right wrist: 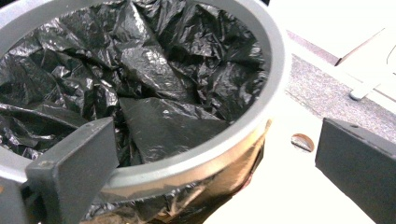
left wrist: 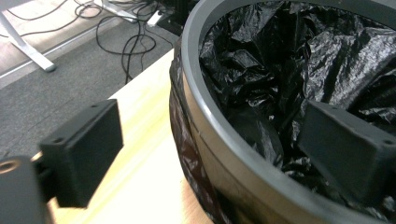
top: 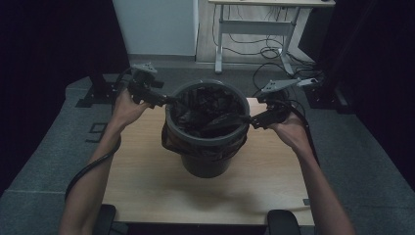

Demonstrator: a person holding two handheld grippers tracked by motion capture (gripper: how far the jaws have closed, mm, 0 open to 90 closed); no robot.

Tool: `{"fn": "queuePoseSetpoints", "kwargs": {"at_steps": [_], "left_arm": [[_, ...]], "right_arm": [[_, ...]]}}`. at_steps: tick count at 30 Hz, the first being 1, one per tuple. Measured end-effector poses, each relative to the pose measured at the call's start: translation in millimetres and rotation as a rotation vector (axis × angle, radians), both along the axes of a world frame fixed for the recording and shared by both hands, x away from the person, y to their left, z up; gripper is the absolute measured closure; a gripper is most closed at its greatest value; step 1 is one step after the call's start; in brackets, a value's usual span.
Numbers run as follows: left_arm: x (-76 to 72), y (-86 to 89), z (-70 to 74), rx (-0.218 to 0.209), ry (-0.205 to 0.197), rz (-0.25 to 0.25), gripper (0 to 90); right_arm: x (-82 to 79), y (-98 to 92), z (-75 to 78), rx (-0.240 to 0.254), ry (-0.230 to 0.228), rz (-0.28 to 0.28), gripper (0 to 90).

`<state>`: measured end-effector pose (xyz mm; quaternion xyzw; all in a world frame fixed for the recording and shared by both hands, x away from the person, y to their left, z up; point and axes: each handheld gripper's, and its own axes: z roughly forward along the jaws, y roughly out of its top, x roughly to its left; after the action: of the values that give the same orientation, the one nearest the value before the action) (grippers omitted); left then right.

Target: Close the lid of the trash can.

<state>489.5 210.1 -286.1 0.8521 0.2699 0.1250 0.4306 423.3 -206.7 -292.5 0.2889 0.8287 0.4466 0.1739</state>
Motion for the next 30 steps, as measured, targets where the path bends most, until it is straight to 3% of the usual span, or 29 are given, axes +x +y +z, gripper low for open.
{"fn": "queuePoseSetpoints", "kwargs": {"at_steps": [13,20,30], "left_arm": [[-22.0,43.8,-12.9,-0.048,-0.020,0.060,0.0],[-28.2,61.2,-30.6,-0.070,-0.033,0.095,0.0],[-35.6,73.7,-63.8,-0.040,-0.039,0.132,0.0]], "right_arm": [[-4.7,-35.8,-14.5,0.028,-0.013,-0.082,0.0],[-6.5,-51.9,-31.3,0.029,0.004,-0.112,0.0],[-8.0,-66.8,-60.5,0.036,0.031,-0.144,0.0]]}}
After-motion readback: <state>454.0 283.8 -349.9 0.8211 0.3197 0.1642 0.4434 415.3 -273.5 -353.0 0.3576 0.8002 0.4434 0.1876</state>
